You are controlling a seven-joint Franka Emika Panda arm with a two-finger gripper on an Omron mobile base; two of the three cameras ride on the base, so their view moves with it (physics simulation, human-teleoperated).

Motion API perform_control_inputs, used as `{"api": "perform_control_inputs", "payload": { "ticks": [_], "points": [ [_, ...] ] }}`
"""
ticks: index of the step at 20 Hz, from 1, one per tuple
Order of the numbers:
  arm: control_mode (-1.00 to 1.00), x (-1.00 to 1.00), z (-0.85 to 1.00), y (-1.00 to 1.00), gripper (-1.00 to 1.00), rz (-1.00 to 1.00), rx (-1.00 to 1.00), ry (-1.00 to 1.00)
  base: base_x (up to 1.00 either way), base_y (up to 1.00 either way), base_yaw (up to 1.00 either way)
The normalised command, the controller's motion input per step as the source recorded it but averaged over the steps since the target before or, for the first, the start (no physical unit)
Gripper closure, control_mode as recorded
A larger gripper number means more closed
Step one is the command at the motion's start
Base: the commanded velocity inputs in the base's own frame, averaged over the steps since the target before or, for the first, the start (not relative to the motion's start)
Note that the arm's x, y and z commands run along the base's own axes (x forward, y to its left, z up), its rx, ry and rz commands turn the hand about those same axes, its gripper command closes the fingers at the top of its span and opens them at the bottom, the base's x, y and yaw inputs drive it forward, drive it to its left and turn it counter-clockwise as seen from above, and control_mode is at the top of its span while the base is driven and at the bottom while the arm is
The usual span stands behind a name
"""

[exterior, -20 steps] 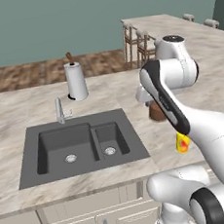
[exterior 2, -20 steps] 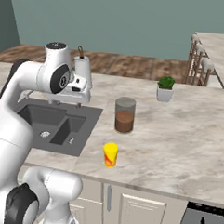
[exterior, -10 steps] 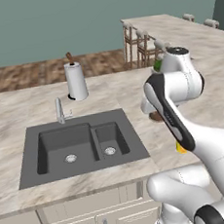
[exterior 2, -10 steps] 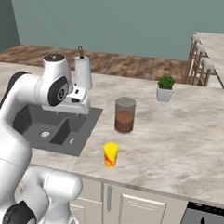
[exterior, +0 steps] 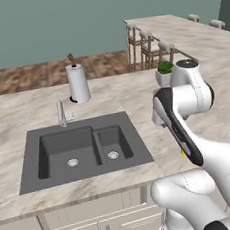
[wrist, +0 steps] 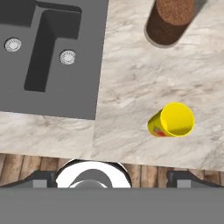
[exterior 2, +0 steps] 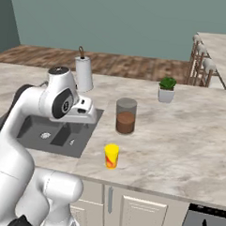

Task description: Place the jar in the left basin and the cup in the right basin of the sink.

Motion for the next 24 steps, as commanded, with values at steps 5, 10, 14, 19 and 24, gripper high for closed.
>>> {"api": "perform_control_inputs", "payload": {
  "ticks": [5, 10, 14, 19, 24],
  "points": [
    [-1.00, 0.00, -0.31, -0.21, -1.00, 0.00, -0.08, 0.00, 0.00, 0.00, 0.00],
    [-1.00, 0.00, -0.36, -0.22, -1.00, 0.00, -0.03, 0.00, 0.00, 0.00, 0.00],
    [-1.00, 0.00, -0.36, -0.19, -1.00, 0.00, 0.00, 0.01, 0.00, 0.00, 0.00],
    [-1.00, 0.00, -0.31, -0.17, -1.00, 0.00, 0.00, 0.01, 0.00, 0.00, 0.00],
    [-1.00, 0.01, -0.18, -0.13, -1.00, 0.00, 0.00, 0.01, 0.00, 0.00, 0.00]
  ]
}}
